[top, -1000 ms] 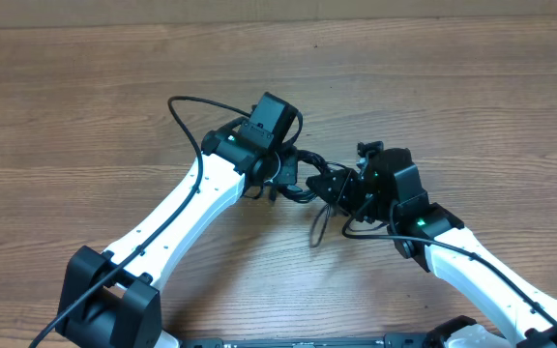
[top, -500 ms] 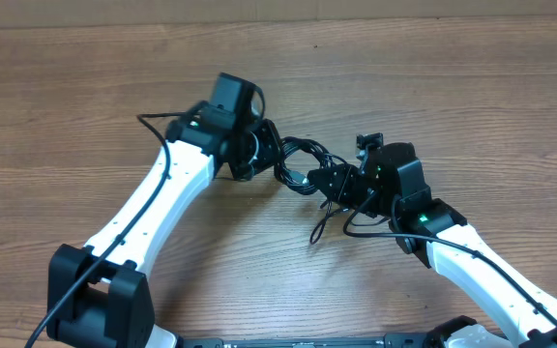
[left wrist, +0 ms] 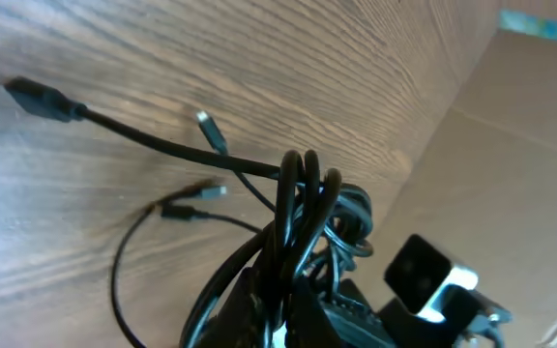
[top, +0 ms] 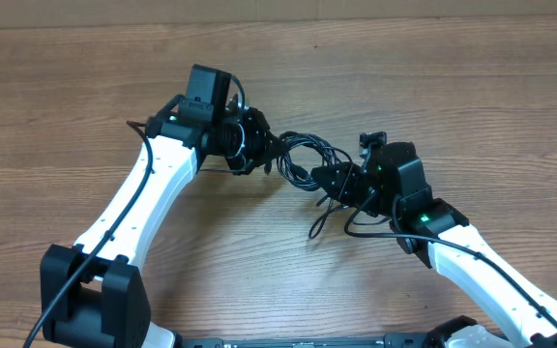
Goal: Untangle cables
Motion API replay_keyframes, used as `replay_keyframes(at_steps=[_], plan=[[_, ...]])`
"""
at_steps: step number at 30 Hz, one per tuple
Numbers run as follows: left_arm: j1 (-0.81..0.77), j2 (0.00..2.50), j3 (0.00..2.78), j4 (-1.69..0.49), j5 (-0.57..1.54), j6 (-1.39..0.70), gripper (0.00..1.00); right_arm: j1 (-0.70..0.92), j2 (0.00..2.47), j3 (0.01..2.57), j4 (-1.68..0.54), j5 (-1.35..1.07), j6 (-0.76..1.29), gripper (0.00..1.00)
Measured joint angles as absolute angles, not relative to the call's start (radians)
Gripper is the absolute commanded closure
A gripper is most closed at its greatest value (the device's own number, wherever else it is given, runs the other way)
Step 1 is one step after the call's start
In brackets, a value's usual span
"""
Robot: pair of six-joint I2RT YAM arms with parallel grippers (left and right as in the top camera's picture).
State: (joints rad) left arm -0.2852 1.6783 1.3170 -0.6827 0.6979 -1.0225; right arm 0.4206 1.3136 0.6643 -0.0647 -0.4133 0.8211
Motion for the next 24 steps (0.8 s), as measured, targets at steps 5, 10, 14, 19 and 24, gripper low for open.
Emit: replay_keyframes(at_steps=[5,10,14,19,24], plan=[[-0.286,1.678,1.317,-0.683,0.703,-1.110,0.96,0.421,1.314,0.666,-0.085,-0.414,0.820,0.96],[-0.287,1.678,1.317,-0.682,0.703,-1.161,0.96,0.420,1.314,0.667,-0.089,-0.418,0.819,0.96],[-0.294,1.678,1.317,-0.657,0.715,-1.177,0.96,0.421,1.313,0.667,-0.088,-0.378,0.792,0.96],[-0.302,1.678,1.317,-0.639,0.769,-1.171,0.96,0.423,1.309,0.667,-0.094,-0.281,0.753,0.96],[-0.306,1.679,1.317,-0.646,0.820,-1.082,0.96,0.435,1.309,0.667,-0.098,-0.197,0.729,0.96]])
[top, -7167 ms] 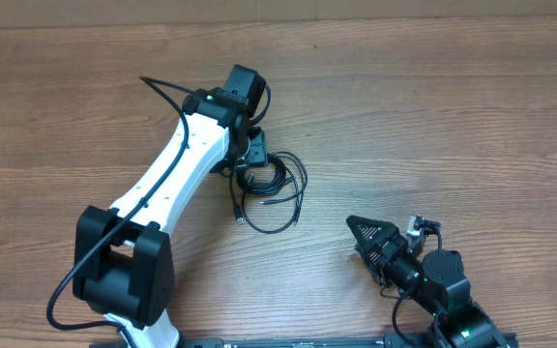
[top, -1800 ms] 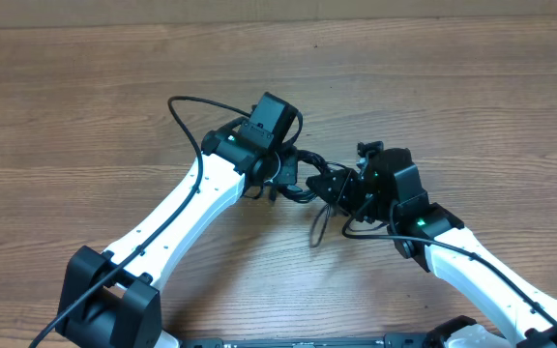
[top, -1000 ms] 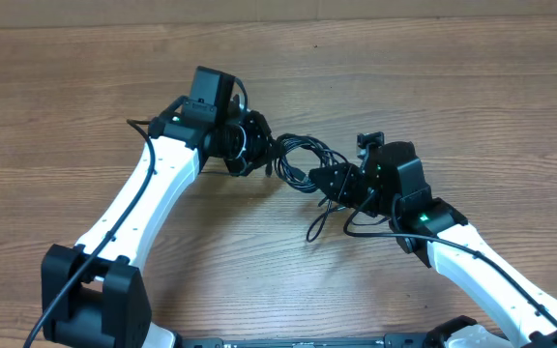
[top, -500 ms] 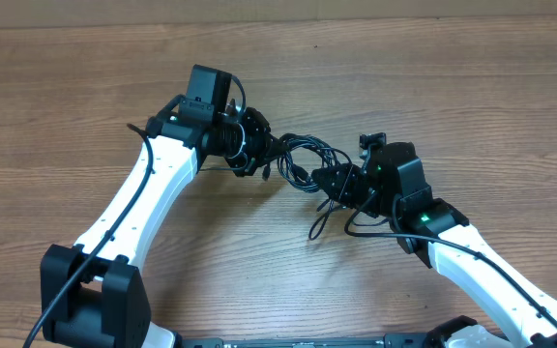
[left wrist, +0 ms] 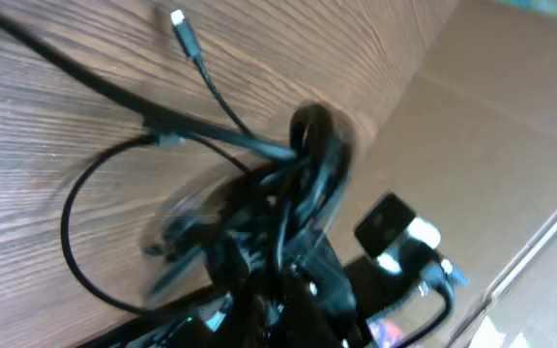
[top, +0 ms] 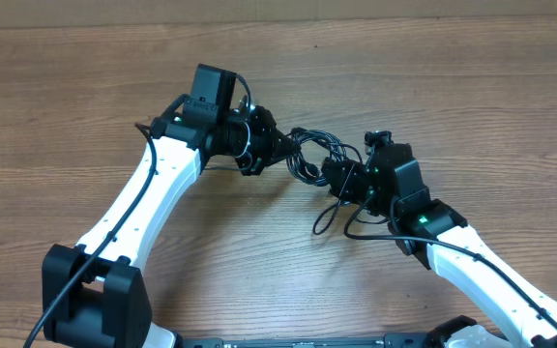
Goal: Untangle cables
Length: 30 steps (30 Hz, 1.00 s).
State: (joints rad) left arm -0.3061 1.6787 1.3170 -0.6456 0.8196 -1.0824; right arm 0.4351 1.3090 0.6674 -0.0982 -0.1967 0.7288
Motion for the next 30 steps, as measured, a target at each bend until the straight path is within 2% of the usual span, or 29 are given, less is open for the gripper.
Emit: replay_keyframes(at_steps=[8,10,19,22,23,24,27,30], plan=[[-0.305,1.678,1.321,-0.788,0.773,-0.757,0.95,0.436,1.316,0.651,-0.086,-0.153,0.654,0.96],[-0.305,1.678,1.323,-0.839,0.713,-0.695,0.91,0.441,1.316,0.650,-0.087,-0.154,0.641,0.96],[-0.305,1.676,1.326,-0.931,0.304,-0.596,0.87,0.439,1.272,0.645,-0.091,-0.224,0.586,0.96],[-0.305,1.676,1.326,-0.926,0.237,-0.606,0.75,0.439,1.217,0.645,-0.090,-0.311,0.572,0.96],[-0.305,1.676,1.326,-0.921,0.220,-0.614,0.61,0.439,1.206,0.645,-0.090,-0.328,0.572,0.96],[-0.305,1.676,1.326,-0.920,0.216,-0.625,0.57,0.439,1.190,0.645,-0.089,-0.363,0.570,0.96],[-0.305,1.676,1.327,-0.902,0.234,-0.645,0.53,0.439,1.174,0.645,-0.090,-0.432,0.567,0.96],[-0.305,1.676,1.327,-0.882,0.287,-0.651,0.53,0.439,1.174,0.645,-0.096,-0.484,0.567,0.96]])
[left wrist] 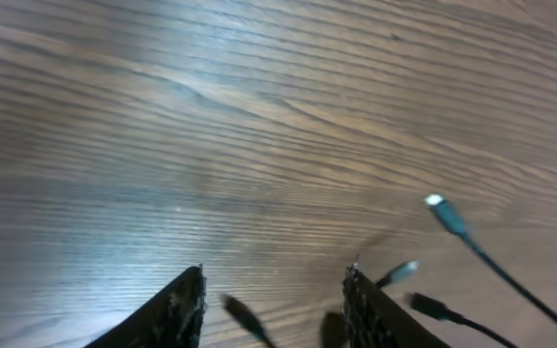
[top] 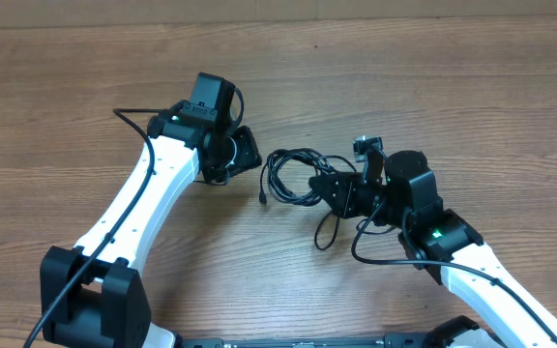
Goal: Untangle cables
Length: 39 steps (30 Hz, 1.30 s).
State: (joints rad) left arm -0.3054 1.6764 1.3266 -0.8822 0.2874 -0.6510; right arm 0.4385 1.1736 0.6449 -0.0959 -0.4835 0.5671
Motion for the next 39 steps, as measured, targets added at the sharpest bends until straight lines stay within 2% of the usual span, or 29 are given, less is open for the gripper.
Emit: replay_keyframes(at_steps=[8,14,21,25,31,39], plan=[[-0.305,1.676,1.327,-0.836,0.402,-0.651,0.53,0.438,1.174,0.645,-0.099,-0.501,0.581,0.96],[-0.297,1.676,1.327,-0.818,0.432,-0.686,0.31,0.438,1.174,0.645,-0.099,-0.509,0.670,0.96],[-0.294,1.676,1.328,-0.715,0.469,-0.720,0.21,0.438,1.174,0.645,-0.099,-0.521,0.742,0.96],[-0.279,1.676,1.328,-0.710,0.484,-0.781,0.23,0.437,1.173,0.645,-0.099,-0.522,0.797,0.96],[-0.264,1.676,1.328,-0.722,0.544,-0.839,0.39,0.438,1.174,0.645,-0.099,-0.514,0.910,0.96],[-0.282,1.676,1.330,-0.881,0.591,-0.889,0.41,0.439,1.174,0.645,-0.105,-0.463,1.042,0.95]])
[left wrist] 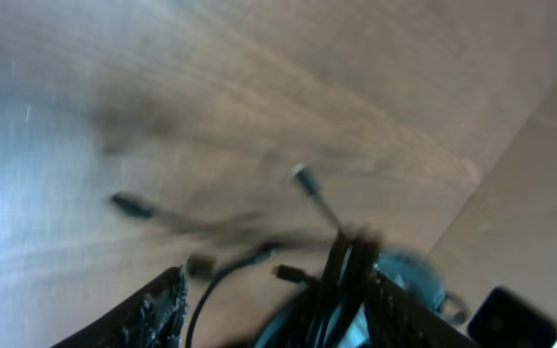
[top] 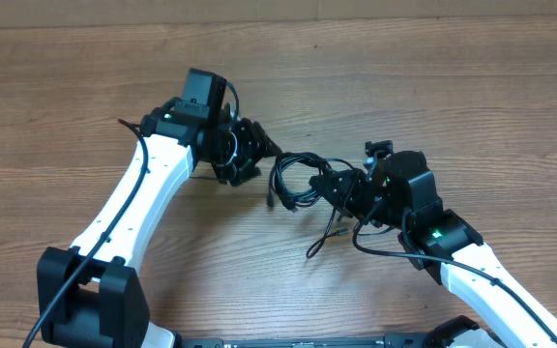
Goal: Untangle cables
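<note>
A tangle of thin black cables lies mid-table. My left gripper reaches it from the left. In the blurred left wrist view the left gripper stands open, and a bunch of cable loops runs between the fingers, close to the right finger. My right gripper is at the bundle's right side and looks shut on it. Loose plug ends trail on the wood.
Wooden table top all round. One loose cable tail hangs down toward the front between the arms. The right arm's own cable loops beside its wrist. A cardboard wall stands at the back.
My left gripper, open and drawn back left of the bundle with only bare wood between its fingers, now stands at the bundle with cable loops between its open fingers. The bundle has shifted slightly.
First my left gripper held a bunch of loops while the right held the bundle's other side. Then both were drawn closer and higher on the table. Then the left was open and away from the bundle. Now it is open around the loops again, the right still holding.
</note>
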Motion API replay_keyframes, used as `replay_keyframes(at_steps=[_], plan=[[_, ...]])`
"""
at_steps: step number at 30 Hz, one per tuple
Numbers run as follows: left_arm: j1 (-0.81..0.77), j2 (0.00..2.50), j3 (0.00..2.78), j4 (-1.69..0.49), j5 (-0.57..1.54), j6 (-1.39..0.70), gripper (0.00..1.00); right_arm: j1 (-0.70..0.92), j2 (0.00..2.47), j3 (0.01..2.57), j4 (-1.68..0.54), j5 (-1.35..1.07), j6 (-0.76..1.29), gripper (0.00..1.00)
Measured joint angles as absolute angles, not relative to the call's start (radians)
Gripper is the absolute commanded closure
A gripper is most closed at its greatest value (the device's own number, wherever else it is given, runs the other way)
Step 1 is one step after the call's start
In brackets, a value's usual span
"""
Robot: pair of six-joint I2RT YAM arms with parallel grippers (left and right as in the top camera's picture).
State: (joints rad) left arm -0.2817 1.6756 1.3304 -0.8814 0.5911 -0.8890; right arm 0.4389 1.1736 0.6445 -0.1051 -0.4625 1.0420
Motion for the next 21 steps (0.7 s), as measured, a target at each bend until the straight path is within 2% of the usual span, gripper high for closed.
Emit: replay_keyframes(at_steps=[6,13,17,18,21], plan=[[-0.327,1.676,1.330,-0.918,0.607,-0.962,0.34,0.439,1.173,0.645,-0.102,-0.386,1.102,0.94],[-0.341,1.676,1.330,-0.901,0.606,-1.140,0.40,0.439,1.174,0.645,-0.099,-0.332,1.131,0.94],[-0.399,1.676,1.330,-0.837,0.579,-1.225,0.51,0.439,1.173,0.645,-0.098,-0.334,1.173,0.96],[-0.416,1.676,1.330,-0.825,0.566,-1.238,0.56,0.439,1.174,0.645,-0.099,-0.338,1.179,0.96],[-0.456,1.676,1.330,-0.811,0.525,-1.270,0.83,0.439,1.173,0.645,-0.098,-0.360,1.193,0.96]])
